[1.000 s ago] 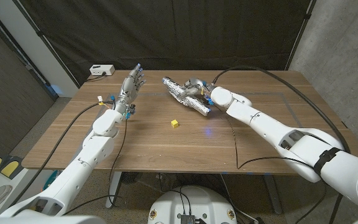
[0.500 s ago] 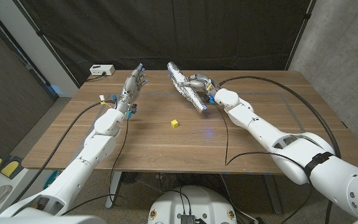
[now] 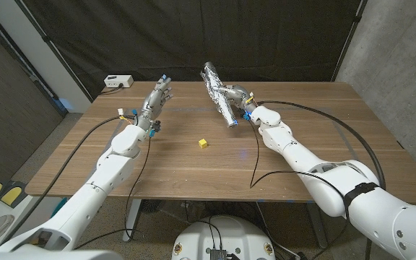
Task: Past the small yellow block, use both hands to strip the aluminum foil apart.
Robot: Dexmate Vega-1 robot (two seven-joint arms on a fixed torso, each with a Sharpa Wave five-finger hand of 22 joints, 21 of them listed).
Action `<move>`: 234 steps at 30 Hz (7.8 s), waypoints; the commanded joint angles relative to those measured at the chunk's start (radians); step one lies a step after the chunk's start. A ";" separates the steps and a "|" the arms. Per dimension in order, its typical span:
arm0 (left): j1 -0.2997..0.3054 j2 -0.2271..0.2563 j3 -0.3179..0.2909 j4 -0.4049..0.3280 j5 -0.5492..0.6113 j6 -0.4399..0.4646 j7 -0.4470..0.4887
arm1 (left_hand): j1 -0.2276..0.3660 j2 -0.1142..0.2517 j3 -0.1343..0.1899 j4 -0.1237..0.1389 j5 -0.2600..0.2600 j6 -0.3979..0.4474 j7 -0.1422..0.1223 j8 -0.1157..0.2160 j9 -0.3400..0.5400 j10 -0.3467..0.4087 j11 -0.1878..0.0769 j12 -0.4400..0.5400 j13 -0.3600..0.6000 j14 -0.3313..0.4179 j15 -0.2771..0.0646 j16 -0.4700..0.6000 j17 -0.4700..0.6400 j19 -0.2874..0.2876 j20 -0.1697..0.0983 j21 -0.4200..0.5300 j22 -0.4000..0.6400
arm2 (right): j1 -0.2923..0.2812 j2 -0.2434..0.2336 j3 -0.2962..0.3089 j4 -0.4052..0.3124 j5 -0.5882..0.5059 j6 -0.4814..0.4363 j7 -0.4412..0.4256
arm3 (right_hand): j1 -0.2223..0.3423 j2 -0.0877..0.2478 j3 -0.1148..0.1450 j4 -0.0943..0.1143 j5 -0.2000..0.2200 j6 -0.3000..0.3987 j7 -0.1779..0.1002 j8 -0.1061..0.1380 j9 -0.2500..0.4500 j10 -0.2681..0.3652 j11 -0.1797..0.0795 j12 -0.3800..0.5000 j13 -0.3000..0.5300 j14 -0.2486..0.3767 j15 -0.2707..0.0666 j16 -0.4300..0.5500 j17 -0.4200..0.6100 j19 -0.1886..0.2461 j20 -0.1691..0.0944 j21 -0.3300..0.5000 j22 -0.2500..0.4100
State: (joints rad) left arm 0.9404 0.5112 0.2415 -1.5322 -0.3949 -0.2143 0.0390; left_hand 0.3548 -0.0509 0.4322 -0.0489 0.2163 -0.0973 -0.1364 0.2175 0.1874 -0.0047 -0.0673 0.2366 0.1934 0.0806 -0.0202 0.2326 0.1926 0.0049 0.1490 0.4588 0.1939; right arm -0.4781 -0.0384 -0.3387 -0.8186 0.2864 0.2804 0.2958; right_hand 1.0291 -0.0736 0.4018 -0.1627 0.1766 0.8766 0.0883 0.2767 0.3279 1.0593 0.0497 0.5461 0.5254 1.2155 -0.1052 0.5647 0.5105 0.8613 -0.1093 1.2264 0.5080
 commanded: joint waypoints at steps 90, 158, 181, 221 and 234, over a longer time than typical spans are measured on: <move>-0.046 0.090 0.105 -0.412 0.033 0.593 0.296 | 0.120 -0.093 -0.241 -0.042 0.033 0.215 0.120 0.071 0.056 0.260 0.045 0.142 0.107 0.201 0.016 0.001 0.123 0.055 0.060 0.098 0.093 | -0.026 0.127 0.218 0.000 0.148 -0.180 0.415 | 0.161 0.183 0.115 0.016 0.028 0.087 -0.104 0.015 0.018 0.155 -0.128 -0.042 -0.007 0.144 -0.114 -0.001 -0.062 0.028 -0.110 -0.011 0.108; -0.237 -0.015 0.293 -0.437 0.198 0.877 0.581 | 0.288 -0.081 -0.324 -0.084 0.064 0.526 0.164 0.164 0.035 0.578 -0.018 0.258 0.071 0.600 -0.096 0.121 0.159 0.283 0.045 0.261 0.097 | 0.145 0.158 0.331 0.362 0.062 -0.020 0.644 | -0.487 -0.030 0.065 0.280 0.000 -0.100 -0.069 -0.073 -0.079 -0.044 -0.036 -0.240 -0.141 -0.068 -0.089 -0.208 -0.238 0.153 -0.105 -0.220 -0.009; -0.286 -0.067 0.386 -0.418 0.330 0.955 0.681 | 0.433 -0.061 -0.469 -0.084 0.106 0.273 0.221 0.093 0.123 0.367 0.024 0.345 0.270 0.606 -0.132 0.252 0.397 0.294 0.029 0.337 0.126 | 0.184 0.174 0.337 0.427 0.034 -0.019 0.640 | -0.470 -0.014 0.081 0.264 0.001 -0.100 -0.068 -0.071 -0.085 -0.042 -0.032 -0.241 -0.140 -0.067 -0.095 -0.206 -0.238 0.155 -0.107 -0.223 -0.010; -0.282 -0.175 0.319 -0.349 0.229 1.054 0.819 | 0.870 0.108 -0.074 -0.099 0.036 0.791 0.179 0.314 0.121 1.185 -0.117 0.293 0.030 1.270 -0.204 0.137 0.184 0.531 -0.181 0.644 -0.002 | 0.099 0.156 0.332 0.141 0.070 -0.419 0.575 | -0.513 0.024 0.096 0.278 0.001 -0.137 -0.037 -0.080 -0.096 -0.070 -0.003 -0.261 -0.141 -0.112 -0.079 -0.226 -0.246 0.149 -0.105 -0.248 -0.025; -0.278 -0.139 0.292 -0.366 0.149 1.049 0.766 | 0.896 0.070 -0.066 -0.108 -0.019 0.707 0.197 0.334 0.178 1.169 -0.121 0.259 0.046 1.289 -0.211 0.131 0.188 0.515 -0.218 0.671 -0.003 | 0.182 0.117 0.281 0.245 0.100 -0.540 0.667 | -0.638 0.017 0.075 0.319 -0.002 -0.227 0.015 -0.087 -0.092 -0.164 0.074 -0.313 -0.176 -0.179 0.026 -0.285 -0.277 0.189 -0.076 -0.263 -0.060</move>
State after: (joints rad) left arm 0.6553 0.3530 0.5574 -1.8884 -0.1913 0.8460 0.8304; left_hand 1.2442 0.0212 0.3596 -0.1504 0.2013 0.5999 0.0591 0.5406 0.3582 1.1235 -0.1459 0.4990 0.2363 1.3611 -0.2287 0.3661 0.3785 0.5262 -0.0491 1.1220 0.1905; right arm -0.3528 0.1027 -0.0237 -0.6434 0.3632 -0.1679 0.8937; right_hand 0.4226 -0.0525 0.4812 0.1442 0.1730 0.6724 0.0981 0.1954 0.2322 0.9161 0.1099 0.2452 0.3555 1.0482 -0.1084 0.2957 0.2385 1.0500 -0.1754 0.9783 0.4626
